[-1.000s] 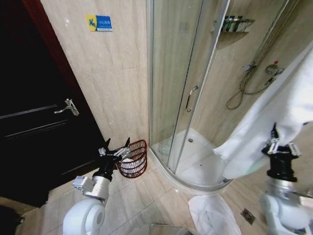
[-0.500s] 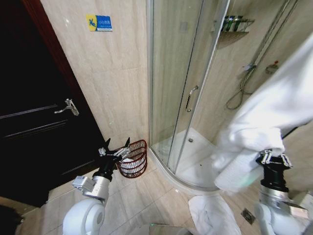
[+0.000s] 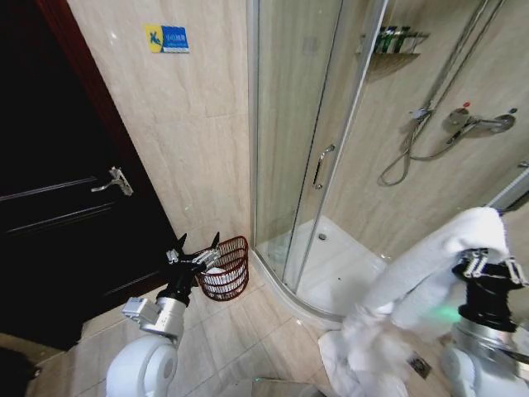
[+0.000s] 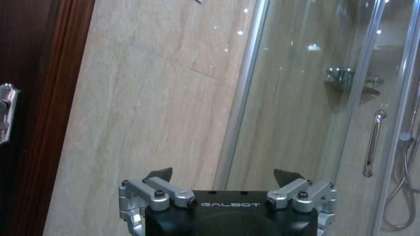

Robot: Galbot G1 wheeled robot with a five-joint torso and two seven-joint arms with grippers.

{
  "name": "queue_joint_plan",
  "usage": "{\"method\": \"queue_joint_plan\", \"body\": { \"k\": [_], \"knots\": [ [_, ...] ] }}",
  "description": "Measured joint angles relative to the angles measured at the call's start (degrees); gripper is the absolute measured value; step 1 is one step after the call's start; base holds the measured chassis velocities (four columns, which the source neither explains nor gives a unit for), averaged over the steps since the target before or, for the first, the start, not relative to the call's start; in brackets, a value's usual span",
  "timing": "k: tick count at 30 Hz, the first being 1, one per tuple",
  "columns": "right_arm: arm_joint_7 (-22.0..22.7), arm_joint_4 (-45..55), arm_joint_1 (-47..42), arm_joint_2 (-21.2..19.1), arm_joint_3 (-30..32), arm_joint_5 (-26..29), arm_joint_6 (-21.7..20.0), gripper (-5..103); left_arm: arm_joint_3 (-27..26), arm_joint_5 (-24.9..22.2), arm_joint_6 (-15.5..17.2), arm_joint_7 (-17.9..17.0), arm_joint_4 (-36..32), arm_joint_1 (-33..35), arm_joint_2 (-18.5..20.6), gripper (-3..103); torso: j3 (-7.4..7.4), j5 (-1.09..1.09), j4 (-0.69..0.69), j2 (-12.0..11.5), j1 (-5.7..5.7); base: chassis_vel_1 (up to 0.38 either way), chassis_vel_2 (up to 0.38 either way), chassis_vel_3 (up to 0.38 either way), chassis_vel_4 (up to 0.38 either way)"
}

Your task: Discard the used towel into the hamper.

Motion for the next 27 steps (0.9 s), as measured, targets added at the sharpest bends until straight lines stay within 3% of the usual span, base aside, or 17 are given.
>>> {"method": "queue_joint_plan", "body": {
  "k": [7, 10, 11, 14, 15, 19, 27],
  "knots": [
    [1.11, 4.96, -1.0, 0.01, 0.29, 1.57, -3.27, 8, 0.0, 0.0, 0.0, 0.0, 0.0, 0.0, 0.0, 100, 0.0, 0.02, 0.01, 0.0, 0.0, 0.0, 0.0, 0.0, 0.0],
    [3.51, 11.37, -2.48, -0.03, 0.36, 5.61, -10.73, 8, 0.0, 0.0, 0.0, 0.0, 0.0, 0.0, 0.0, 100, 0.0, 0.01, 0.0, 0.0, 0.0, 0.0, 0.0, 0.0, 0.0],
    [3.51, 11.37, -2.48, -0.03, 0.36, 5.61, -10.73, 8, 0.0, 0.0, 0.0, 0.0, 0.0, 0.0, 0.0, 100, 0.0, 0.01, 0.0, 0.0, 0.0, 0.0, 0.0, 0.0, 0.0],
    [3.86, 15.94, -2.75, -1.08, 0.27, 8.64, -19.49, 8, 0.0, 0.0, 0.0, 0.0, 0.0, 0.0, 0.0, 100, 0.0, 0.02, 0.0, 0.0, -0.01, 0.0, 0.0, 0.0, 0.0],
    [3.86, 15.94, -2.75, -1.08, 0.27, 8.64, -19.49, 8, 0.0, 0.0, 0.0, 0.0, 0.0, 0.0, 0.0, 100, 0.0, 0.02, 0.0, 0.0, -0.01, 0.0, 0.0, 0.0, 0.0],
    [6.09, 19.58, 0.65, -4.81, 0.52, 11.0, -28.4, 8, 0.0, 0.0, 0.0, 0.0, 0.0, 0.0, 0.0, 100, 0.0, 0.01, 0.01, 0.0, -0.01, 0.0, 0.0, 0.0, 0.0],
    [8.19, 20.22, 3.27, -10.17, 5.47, 17.02, -33.04, 8, 0.0, 0.0, 0.0, 0.0, 0.0, 0.0, 0.0, 100, 0.0, 0.04, 0.01, 0.0, -0.01, 0.0, 0.0, 0.0, 0.0]
  ]
}}
